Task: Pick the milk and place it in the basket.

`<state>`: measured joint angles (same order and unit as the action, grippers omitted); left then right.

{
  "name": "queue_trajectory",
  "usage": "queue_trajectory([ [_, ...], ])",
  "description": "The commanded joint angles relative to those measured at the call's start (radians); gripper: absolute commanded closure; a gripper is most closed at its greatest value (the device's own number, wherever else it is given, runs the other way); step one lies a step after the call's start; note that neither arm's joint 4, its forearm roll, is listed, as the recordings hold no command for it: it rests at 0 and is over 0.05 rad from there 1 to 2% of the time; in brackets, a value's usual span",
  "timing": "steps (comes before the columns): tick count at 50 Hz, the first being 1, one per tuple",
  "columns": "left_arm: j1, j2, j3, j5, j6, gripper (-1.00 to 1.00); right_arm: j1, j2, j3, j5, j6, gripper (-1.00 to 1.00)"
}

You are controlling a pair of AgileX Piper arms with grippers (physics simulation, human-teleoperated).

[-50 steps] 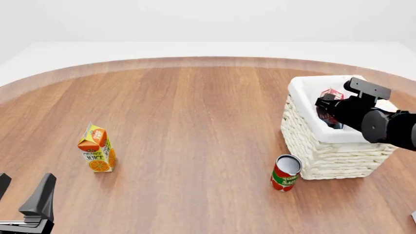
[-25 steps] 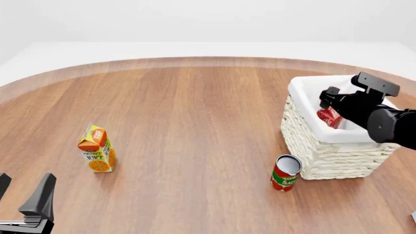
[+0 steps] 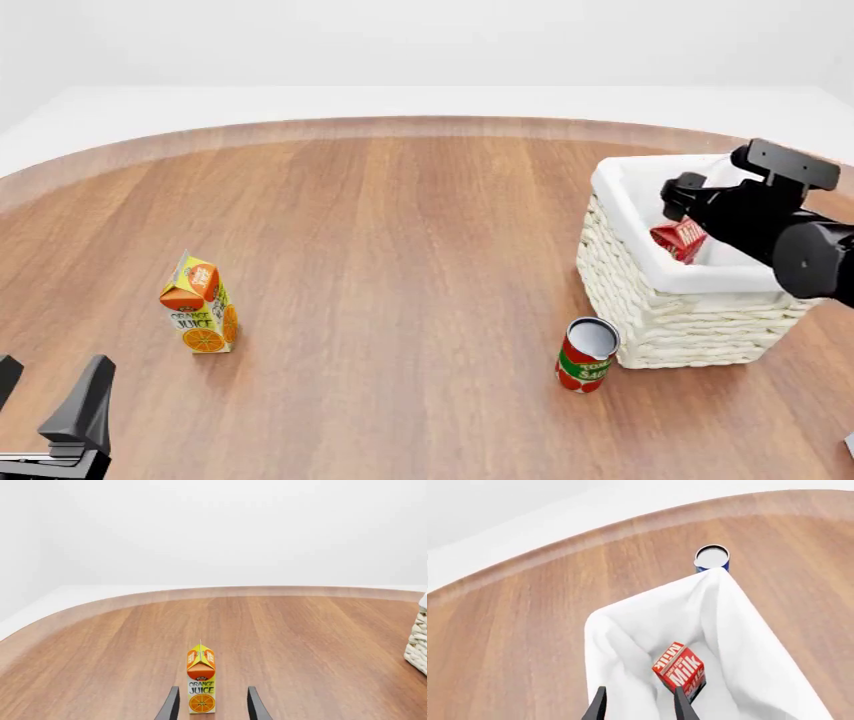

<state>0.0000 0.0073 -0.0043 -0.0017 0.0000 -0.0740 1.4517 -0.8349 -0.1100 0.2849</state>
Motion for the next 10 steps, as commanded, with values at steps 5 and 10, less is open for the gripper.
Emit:
queue_trajectory([
  [5, 0.000, 0.000, 0.000, 0.000, 0.000, -1.00, -0.001, -0.112, 0.043, 0.059, -0.037, -1.00],
  [10, 0.000, 0.000, 0.000, 0.000, 0.000, -1.00, 0.002, -0.156, 0.069, 0.074, -0.048, -1.00],
])
